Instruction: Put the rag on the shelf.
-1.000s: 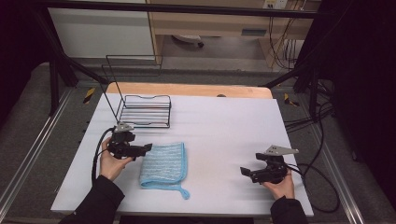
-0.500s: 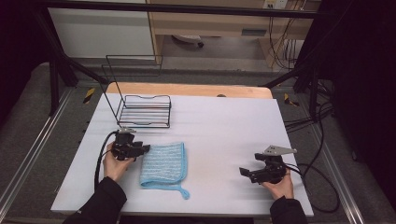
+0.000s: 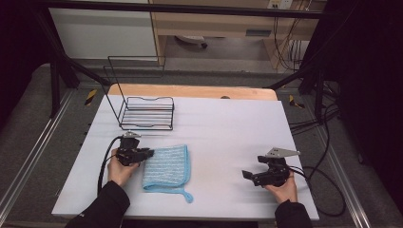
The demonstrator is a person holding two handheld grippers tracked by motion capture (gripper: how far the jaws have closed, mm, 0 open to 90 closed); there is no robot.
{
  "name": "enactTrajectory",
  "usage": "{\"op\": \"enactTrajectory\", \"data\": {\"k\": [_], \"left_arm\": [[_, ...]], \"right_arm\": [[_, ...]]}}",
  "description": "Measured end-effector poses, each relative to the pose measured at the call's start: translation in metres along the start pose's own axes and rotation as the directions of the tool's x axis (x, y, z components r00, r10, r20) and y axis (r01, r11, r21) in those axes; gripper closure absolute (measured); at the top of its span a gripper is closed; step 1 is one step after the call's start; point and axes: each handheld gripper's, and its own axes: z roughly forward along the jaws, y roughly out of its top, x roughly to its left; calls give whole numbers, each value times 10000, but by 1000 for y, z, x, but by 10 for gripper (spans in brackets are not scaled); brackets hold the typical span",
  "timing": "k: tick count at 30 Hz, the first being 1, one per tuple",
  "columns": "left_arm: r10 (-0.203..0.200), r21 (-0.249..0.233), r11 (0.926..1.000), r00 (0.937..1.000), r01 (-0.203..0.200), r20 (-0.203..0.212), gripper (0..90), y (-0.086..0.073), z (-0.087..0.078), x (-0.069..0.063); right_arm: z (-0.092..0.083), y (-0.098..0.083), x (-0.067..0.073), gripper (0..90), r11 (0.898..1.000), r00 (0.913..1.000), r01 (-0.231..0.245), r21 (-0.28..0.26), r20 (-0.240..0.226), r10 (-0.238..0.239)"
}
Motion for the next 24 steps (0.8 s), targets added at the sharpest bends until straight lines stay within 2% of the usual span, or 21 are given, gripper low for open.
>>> {"op": "enactTrajectory", "data": {"k": [5, 11, 24], "left_arm": [[266, 29, 9996, 9996, -266, -73, 756, 0, 1, -2], [379, 23, 9993, 9992, -379, -117, 769, 0, 1, -4], [719, 2, 9974, 9968, -720, -343, 778, -1, 2, -8]], "right_arm": [[4, 4, 6, 21, 10000, 10000, 43, 42, -64, -43], [12, 12, 15, 22, 9998, 9998, 168, 64, -126, -167], [39, 38, 42, 35, 9996, 9997, 121, -274, -208, -127]]}}
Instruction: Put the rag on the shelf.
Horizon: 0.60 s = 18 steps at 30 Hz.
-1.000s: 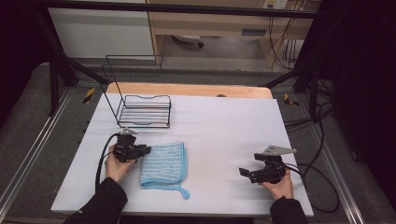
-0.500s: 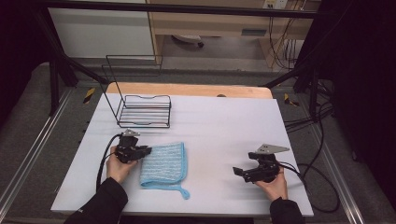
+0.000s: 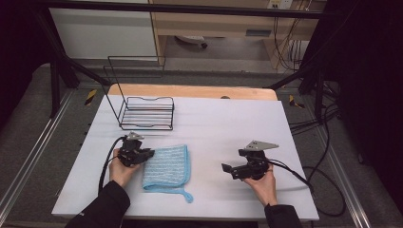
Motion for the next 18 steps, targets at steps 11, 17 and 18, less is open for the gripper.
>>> {"op": "enactTrajectory", "data": {"k": [11, 17, 18], "left_arm": [[270, 20, 9996, 9996, -270, -114, 778, 0, 0, -1], [282, 10, 9996, 9996, -282, -97, 778, 0, 0, -1], [283, 10, 9996, 9995, -283, -100, 778, 0, 0, -1]], "right_arm": [[31, 24, 20, 52, 9999, 9998, -41, 112, -186, 43], [66, 42, 34, 83, 9989, 9988, -18, 473, -495, 42], [71, 44, 36, 89, 9988, 9986, 7, 497, -537, 20]]}}
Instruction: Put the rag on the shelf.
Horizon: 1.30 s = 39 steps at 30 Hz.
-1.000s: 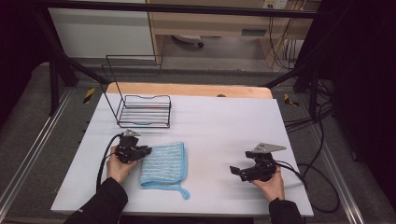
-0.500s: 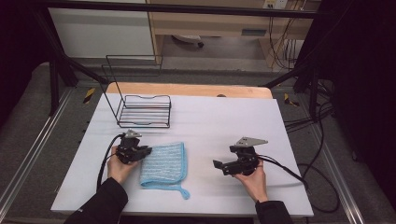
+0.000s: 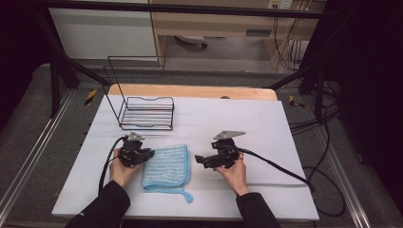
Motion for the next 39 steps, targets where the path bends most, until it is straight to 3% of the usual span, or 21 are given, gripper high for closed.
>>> {"op": "enactTrajectory", "data": {"k": [8, 14, 16, 21, 39], "left_arm": [[87, 13, 10000, 10000, -87, -4, 778, 0, 0, 0], [101, 8, 9999, 9999, -101, 10, 777, 0, 0, 0], [92, -7, 10000, 10000, -92, 14, 777, 0, 0, 0], [83, -14, 10000, 10000, -83, 24, 777, 0, 0, 0], [-48, -34, 10000, 9999, 49, 109, 772, 0, 0, 2]], "right_arm": [[33, 13, 8, 139, 9995, 10000, 66, 318, 21, -67], [54, 21, 14, 267, 9992, 9999, -48, 397, -110, 53], [64, 23, 16, 322, 9978, 9999, -26, 669, -113, 34], [78, 22, 15, 439, 9965, 9999, -29, 837, -149, 41], [84, 18, 15, 693, 9873, 9940, -711, 1420, -727, 820]]}}
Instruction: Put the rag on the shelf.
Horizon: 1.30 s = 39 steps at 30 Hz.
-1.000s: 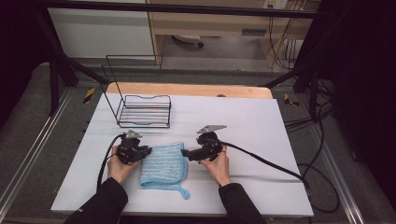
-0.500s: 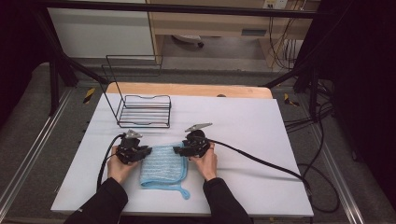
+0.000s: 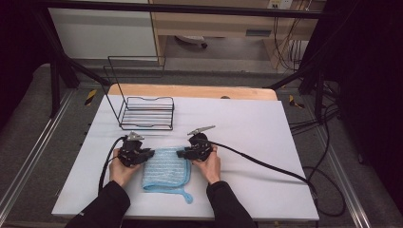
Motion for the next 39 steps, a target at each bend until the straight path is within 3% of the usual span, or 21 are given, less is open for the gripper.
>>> {"op": "enactTrajectory", "data": {"k": [7, 21, 39], "left_arm": [[-206, -78, 9998, 9997, 207, 98, 778, 0, 0, 1], [-482, -239, 9985, 9985, 488, 271, 820, 1, -5, 2], [-379, -1199, 9918, 9983, 431, 450, 820, 2, -28, -3]], "right_arm": [[-1, 1, 0, 772, 9994, 9994, -319, 129, -144, 321], [-3, 1, 1, 793, 9989, 9989, -467, -85, -36, 467], [-24, 3, 17, 793, 9959, 9998, -177, -892, -94, 169]]}}
